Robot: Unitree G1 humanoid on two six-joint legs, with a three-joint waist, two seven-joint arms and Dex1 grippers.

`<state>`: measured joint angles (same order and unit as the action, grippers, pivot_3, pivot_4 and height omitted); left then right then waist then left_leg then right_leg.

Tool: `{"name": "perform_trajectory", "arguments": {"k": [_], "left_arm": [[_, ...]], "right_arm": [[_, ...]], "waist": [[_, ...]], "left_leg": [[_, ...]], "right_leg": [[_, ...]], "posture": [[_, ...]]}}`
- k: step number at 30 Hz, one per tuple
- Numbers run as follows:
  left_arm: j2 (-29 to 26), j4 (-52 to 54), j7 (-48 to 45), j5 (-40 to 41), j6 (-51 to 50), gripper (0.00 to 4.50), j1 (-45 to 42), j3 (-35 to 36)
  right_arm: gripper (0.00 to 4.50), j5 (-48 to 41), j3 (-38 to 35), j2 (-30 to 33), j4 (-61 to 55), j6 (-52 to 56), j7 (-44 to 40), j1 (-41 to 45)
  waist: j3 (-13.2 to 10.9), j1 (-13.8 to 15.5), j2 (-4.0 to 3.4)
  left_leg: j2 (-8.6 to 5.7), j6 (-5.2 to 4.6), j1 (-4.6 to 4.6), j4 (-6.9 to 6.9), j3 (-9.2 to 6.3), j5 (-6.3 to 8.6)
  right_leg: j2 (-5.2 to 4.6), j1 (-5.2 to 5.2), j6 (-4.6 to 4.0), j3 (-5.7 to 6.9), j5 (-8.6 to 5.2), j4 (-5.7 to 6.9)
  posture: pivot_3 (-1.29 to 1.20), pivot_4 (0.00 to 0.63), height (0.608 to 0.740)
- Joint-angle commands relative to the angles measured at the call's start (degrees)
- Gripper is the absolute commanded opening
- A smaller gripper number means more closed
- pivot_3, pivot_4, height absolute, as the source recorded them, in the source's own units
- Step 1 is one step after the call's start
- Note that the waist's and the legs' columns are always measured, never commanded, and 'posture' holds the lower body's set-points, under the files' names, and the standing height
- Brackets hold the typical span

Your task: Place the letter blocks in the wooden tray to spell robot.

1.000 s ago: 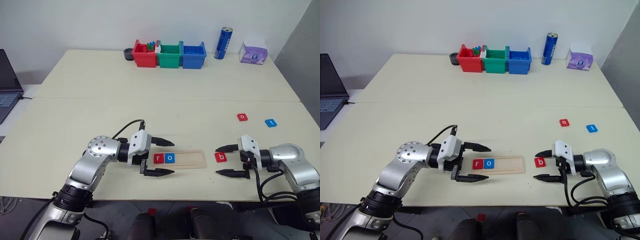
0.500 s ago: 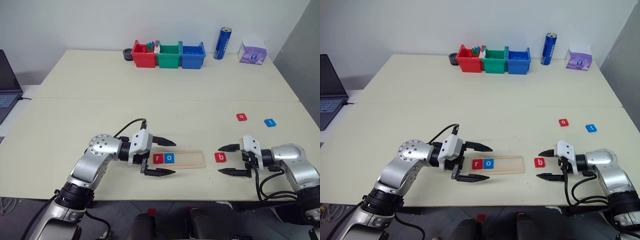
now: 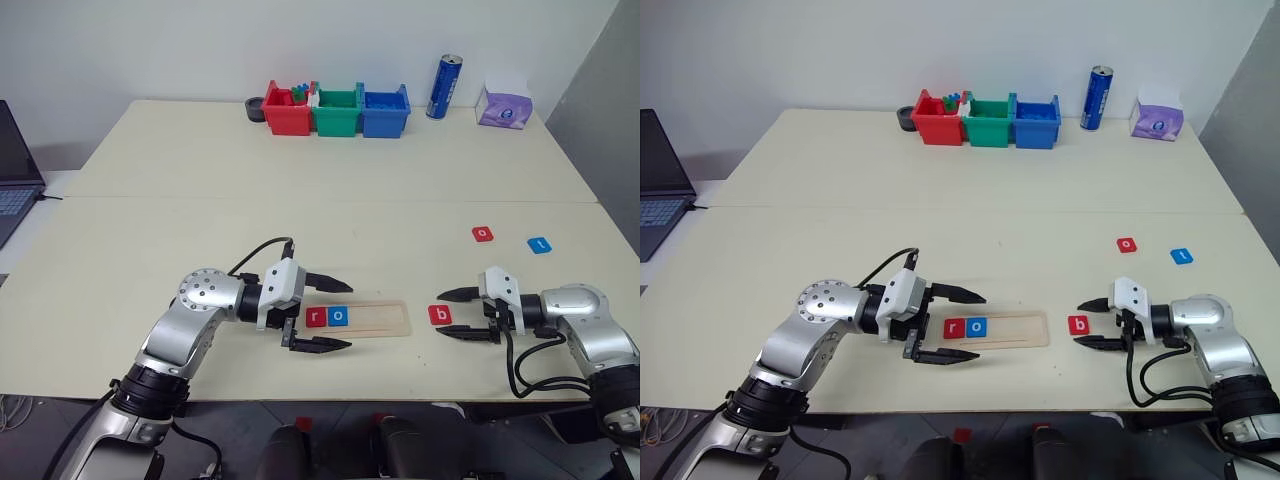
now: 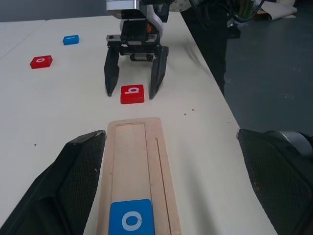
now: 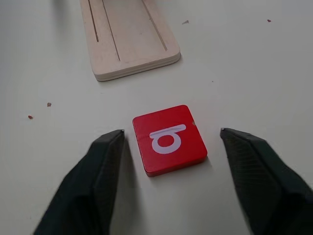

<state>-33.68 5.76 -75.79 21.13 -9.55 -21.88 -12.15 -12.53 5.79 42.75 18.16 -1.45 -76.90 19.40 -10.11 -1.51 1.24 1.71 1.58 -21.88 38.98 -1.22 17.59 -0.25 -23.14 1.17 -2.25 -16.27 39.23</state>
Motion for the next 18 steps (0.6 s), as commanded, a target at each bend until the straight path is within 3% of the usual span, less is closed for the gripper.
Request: {"name": "perform_trajectory", "arguments": {"k": [1,3,11,18], "left_arm": [[0.2,1.7,-0.5,0.5,0.8,4.5,-0.5,-0.2],[0.5,1.5,-0.5,0.5,0.9,4.5,-0.7,-0.2],[1.4,1.9,-0.3,2.3,0.9,4.5,-1.2,1.7],[-5.4,3.5,1.8,12.6,-9.2,4.5,-6.3,13.6]], "right_arm": [[2.14,0.2,-0.1,0.0,-0.6,-0.1,0.0,-0.6],[1.46,0.1,-0.2,0.0,-0.8,0.0,0.2,-0.9],[1.47,-1.0,-1.1,1.1,-4.5,1.7,0.7,-2.3],[1.47,-7.2,-0.9,-1.0,-22.4,16.2,4.8,-0.6]], "waist": [[0.0,0.0,0.0],[0.0,0.0,0.0],[0.0,0.0,0.0],[0.0,-0.3,0.0]], "left_leg": [[0.0,0.0,0.0,0.0,0.0,0.0],[0.0,0.0,0.0,0.0,0.0,0.0],[0.0,0.0,0.0,0.02,0.0,0.0],[0.02,0.02,0.06,0.06,-0.05,-0.01]], "right_leg": [[0.0,0.0,0.0,0.0,0.0,0.0],[0.0,0.0,0.0,-0.01,0.0,0.0],[0.0,0.0,0.0,-0.01,0.0,0.04],[0.07,-0.06,0.0,0.01,0.0,0.32]], "posture": [[0.0,0.15,0.74],[0.0,0.15,0.74],[0.0,0.15,0.74],[0.0,0.15,0.74]]}}
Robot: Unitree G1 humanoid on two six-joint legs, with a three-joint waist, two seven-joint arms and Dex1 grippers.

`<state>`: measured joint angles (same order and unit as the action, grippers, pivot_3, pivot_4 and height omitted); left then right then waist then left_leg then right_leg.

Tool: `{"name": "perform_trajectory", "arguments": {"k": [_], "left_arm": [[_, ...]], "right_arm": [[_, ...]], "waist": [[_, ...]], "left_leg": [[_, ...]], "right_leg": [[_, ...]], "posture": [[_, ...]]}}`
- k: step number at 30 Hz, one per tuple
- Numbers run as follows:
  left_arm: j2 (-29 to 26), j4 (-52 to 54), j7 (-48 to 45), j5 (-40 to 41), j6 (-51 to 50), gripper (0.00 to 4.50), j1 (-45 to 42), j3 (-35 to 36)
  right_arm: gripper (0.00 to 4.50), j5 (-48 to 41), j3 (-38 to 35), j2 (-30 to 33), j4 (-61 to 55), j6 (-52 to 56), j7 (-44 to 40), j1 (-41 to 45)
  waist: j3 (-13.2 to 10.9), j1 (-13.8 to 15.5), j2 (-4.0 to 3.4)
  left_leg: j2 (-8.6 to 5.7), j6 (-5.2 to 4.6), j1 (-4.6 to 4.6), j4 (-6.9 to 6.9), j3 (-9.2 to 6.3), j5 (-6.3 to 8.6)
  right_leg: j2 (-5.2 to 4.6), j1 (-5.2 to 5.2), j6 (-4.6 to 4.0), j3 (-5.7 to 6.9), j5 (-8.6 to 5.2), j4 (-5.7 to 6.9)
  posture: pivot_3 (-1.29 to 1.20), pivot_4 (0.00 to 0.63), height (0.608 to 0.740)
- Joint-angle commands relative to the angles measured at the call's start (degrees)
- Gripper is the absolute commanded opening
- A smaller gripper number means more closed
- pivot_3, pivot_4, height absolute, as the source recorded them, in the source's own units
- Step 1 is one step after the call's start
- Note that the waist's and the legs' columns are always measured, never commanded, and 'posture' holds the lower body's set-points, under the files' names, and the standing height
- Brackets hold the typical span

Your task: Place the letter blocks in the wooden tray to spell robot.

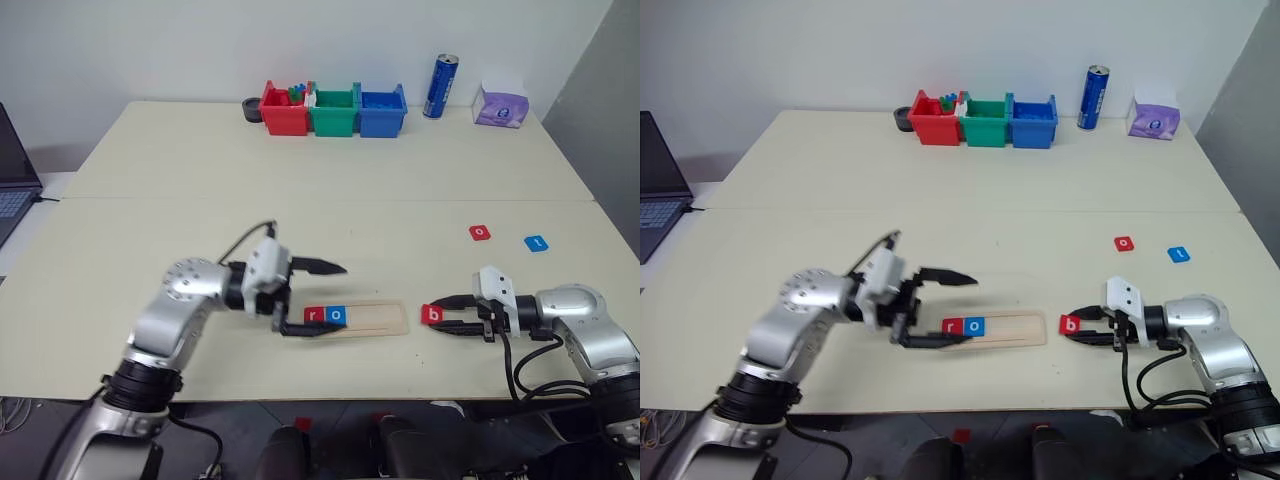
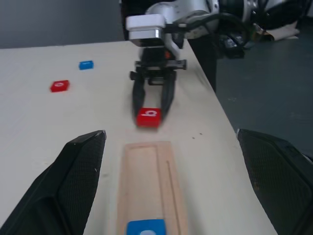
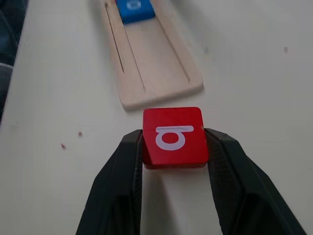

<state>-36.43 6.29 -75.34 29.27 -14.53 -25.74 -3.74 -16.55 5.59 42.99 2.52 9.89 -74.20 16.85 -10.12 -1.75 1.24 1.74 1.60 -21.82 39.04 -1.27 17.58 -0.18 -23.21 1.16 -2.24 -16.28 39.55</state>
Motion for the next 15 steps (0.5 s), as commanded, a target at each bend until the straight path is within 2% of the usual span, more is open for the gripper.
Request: {"name": "perform_trajectory", "arguments": {"k": [1,6,10,15], "left_arm": [[-3.4,3.6,1.7,5.2,-5.5,4.5,-2.7,5.8],[-7.5,7.7,0.5,7.0,-7.8,4.5,2.9,8.4],[-10.2,6.7,-1.3,4.1,-4.3,4.5,8.9,8.9],[-10.6,3.9,-3.1,-0.3,2.8,4.5,13.1,7.6]], "right_arm": [[1.47,-3.7,-0.5,-1.7,-8.0,6.2,2.7,2.3],[1.47,-2.3,3.6,-4.5,-11.7,10.1,4.8,5.2],[1.47,-0.4,7.8,-7.6,-11.1,10.9,6.5,7.6],[1.47,1.3,10.8,-9.0,-9.8,10.1,6.1,8.7]], "waist": [[0.0,-0.1,-0.01],[0.0,-0.1,-0.02],[0.0,0.0,-0.01],[0.0,0.4,-0.01]], "left_leg": [[0.0,0.02,0.02,0.0,-0.01,-0.01],[0.0,0.03,0.04,0.0,0.02,-0.02],[0.02,0.03,-0.01,-0.01,-0.01,-0.02],[-0.01,0.04,-0.01,-0.01,-0.01,-0.02]], "right_leg": [[0.02,0.0,0.0,0.0,0.0,0.06],[0.01,0.01,0.01,-0.01,-0.01,0.01],[0.01,-0.04,0.0,0.0,-0.01,-0.01],[-0.05,-0.02,0.0,0.04,-0.01,-0.01]], "posture": [[0.0,0.15,0.74],[0.0,0.15,0.74],[0.0,0.15,0.74],[0.0,0.15,0.74]]}}
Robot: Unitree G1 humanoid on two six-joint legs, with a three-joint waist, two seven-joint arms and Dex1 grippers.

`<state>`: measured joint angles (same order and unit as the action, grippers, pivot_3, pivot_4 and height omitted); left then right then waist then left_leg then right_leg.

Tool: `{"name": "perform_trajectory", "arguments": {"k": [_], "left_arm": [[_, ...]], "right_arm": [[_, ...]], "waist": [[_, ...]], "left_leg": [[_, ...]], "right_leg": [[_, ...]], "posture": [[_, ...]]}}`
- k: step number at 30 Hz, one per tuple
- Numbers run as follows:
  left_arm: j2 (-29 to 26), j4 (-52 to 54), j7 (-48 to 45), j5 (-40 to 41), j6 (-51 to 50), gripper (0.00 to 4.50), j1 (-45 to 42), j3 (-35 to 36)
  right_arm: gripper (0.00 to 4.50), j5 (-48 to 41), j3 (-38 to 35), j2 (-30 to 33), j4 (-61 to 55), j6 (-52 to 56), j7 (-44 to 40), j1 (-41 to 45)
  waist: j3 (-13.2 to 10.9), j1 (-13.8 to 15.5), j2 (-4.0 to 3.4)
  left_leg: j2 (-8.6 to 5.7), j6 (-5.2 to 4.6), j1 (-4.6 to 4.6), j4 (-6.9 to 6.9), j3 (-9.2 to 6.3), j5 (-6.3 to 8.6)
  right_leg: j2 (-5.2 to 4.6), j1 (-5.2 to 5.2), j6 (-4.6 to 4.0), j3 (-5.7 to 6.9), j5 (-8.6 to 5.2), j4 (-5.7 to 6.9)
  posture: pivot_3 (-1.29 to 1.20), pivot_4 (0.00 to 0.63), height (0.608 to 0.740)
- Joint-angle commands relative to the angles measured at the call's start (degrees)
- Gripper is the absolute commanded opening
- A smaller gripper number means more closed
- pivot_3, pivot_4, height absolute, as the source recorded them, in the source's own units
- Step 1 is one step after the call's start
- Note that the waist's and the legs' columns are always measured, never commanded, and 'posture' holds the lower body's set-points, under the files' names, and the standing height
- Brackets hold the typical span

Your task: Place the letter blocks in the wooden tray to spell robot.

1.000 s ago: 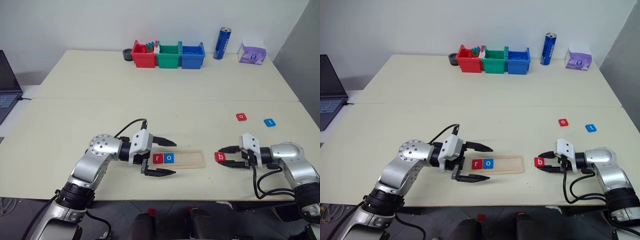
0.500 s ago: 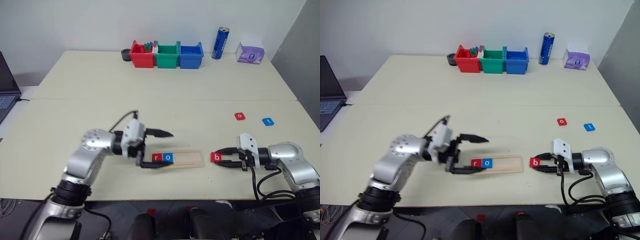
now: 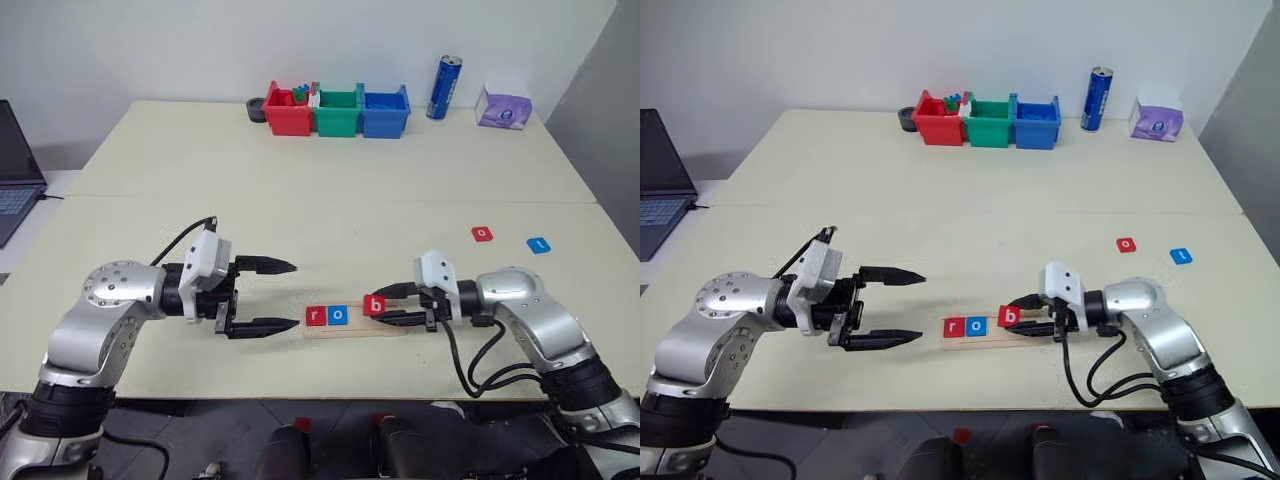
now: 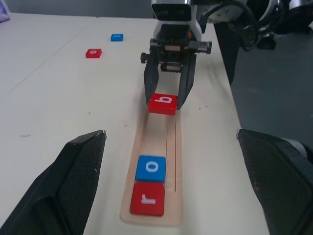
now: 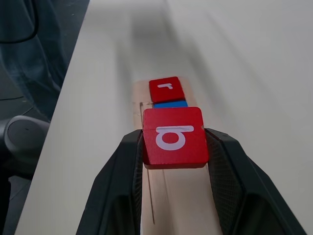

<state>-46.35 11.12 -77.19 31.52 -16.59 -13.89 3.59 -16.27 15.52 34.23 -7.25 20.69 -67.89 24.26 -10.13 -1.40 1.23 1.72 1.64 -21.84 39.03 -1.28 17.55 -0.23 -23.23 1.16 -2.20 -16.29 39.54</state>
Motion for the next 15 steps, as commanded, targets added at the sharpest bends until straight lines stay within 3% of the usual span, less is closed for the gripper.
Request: {"name": "perform_trajectory", "arguments": {"k": [1,15], "left_arm": [[-0.6,-1.5,-1.6,-3.5,6.3,4.5,1.7,-0.1],[4.9,-8.8,-2.3,-7.5,14.0,4.5,-0.7,-4.3]], "right_arm": [[1.47,1.2,1.2,-0.3,0.2,-0.9,-0.3,1.4],[1.47,7.8,4.6,-3.6,10.0,-6.6,0.8,4.7]], "waist": [[0.0,0.0,0.0],[0.0,-0.2,0.0]], "left_leg": [[0.0,0.0,0.0,0.0,0.01,0.0],[-0.03,-0.01,0.01,0.0,0.01,0.0]], "right_leg": [[-0.01,0.0,0.0,0.0,0.0,0.0],[0.06,-0.02,-0.01,0.01,0.01,0.02]], "posture": [[0.0,0.15,0.74],[0.0,0.15,0.74]]}}
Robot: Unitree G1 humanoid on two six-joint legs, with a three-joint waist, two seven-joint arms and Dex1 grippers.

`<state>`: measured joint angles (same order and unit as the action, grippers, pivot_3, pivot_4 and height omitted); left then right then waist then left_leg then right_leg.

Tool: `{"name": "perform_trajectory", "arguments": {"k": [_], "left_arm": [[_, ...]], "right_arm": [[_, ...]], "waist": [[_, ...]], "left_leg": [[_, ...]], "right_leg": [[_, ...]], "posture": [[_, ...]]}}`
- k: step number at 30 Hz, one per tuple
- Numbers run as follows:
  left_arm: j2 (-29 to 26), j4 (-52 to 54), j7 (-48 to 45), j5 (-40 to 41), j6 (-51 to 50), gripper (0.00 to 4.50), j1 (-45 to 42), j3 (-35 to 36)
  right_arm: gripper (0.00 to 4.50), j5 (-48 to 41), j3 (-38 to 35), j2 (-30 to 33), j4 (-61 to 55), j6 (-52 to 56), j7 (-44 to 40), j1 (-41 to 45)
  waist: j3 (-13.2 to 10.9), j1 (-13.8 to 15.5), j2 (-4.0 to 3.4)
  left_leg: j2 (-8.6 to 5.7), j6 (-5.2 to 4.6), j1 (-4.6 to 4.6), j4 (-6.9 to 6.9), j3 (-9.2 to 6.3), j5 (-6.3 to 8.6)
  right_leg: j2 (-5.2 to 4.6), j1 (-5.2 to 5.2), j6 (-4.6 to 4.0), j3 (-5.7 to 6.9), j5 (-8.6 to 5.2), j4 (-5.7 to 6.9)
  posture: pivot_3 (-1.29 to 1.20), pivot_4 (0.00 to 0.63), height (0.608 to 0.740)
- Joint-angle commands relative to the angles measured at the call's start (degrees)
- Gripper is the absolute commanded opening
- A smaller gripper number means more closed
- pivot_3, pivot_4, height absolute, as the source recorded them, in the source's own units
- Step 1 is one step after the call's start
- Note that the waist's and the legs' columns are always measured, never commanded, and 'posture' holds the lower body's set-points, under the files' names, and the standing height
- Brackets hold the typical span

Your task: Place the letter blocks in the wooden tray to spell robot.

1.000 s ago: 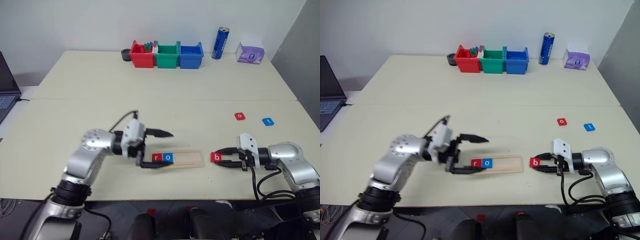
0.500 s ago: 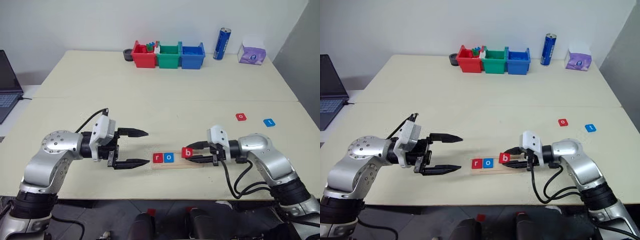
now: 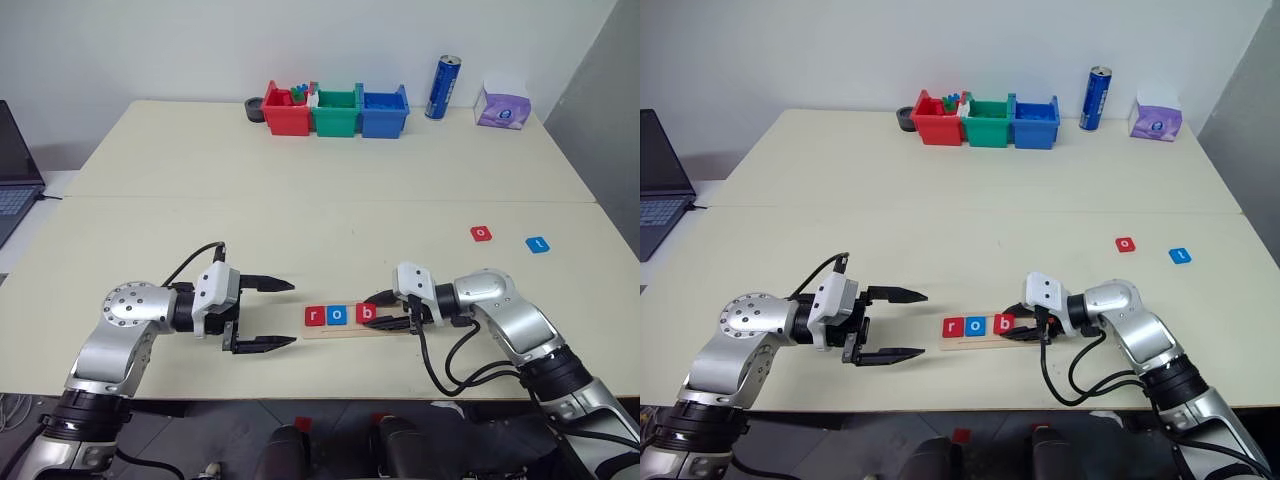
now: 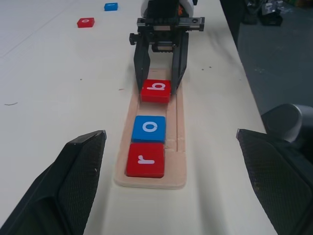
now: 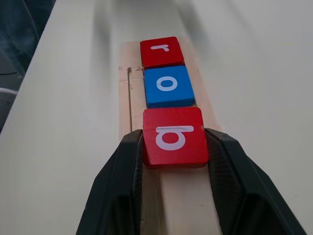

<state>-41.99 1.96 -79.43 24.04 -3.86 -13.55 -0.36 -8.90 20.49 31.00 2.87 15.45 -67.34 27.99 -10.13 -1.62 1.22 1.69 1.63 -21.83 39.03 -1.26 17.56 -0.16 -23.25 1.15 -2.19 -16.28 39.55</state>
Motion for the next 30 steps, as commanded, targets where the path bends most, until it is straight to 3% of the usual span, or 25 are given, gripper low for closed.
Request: {"name": "perform_trajectory", "arguments": {"k": [1,30], "left_arm": [[0.6,0.2,0.0,0.0,1.3,4.5,-1.3,-0.4],[1.9,-0.2,0.7,-0.6,1.8,4.5,-3.1,-1.5]], "right_arm": [[1.47,0.6,-0.3,-0.5,0.1,-1.5,0.3,1.0],[1.47,2.2,0.0,-2.4,3.0,-3.9,-2.0,2.8]], "waist": [[0.0,0.0,0.0],[0.0,0.0,0.0]], "left_leg": [[0.0,0.0,0.0,0.0,0.0,0.0],[0.01,0.0,0.0,0.0,0.0,0.0]], "right_leg": [[0.0,0.0,0.0,0.0,0.0,0.0],[-0.01,0.0,0.0,-0.01,0.0,0.01]], "posture": [[0.0,0.15,0.74],[0.0,0.15,0.74]]}}
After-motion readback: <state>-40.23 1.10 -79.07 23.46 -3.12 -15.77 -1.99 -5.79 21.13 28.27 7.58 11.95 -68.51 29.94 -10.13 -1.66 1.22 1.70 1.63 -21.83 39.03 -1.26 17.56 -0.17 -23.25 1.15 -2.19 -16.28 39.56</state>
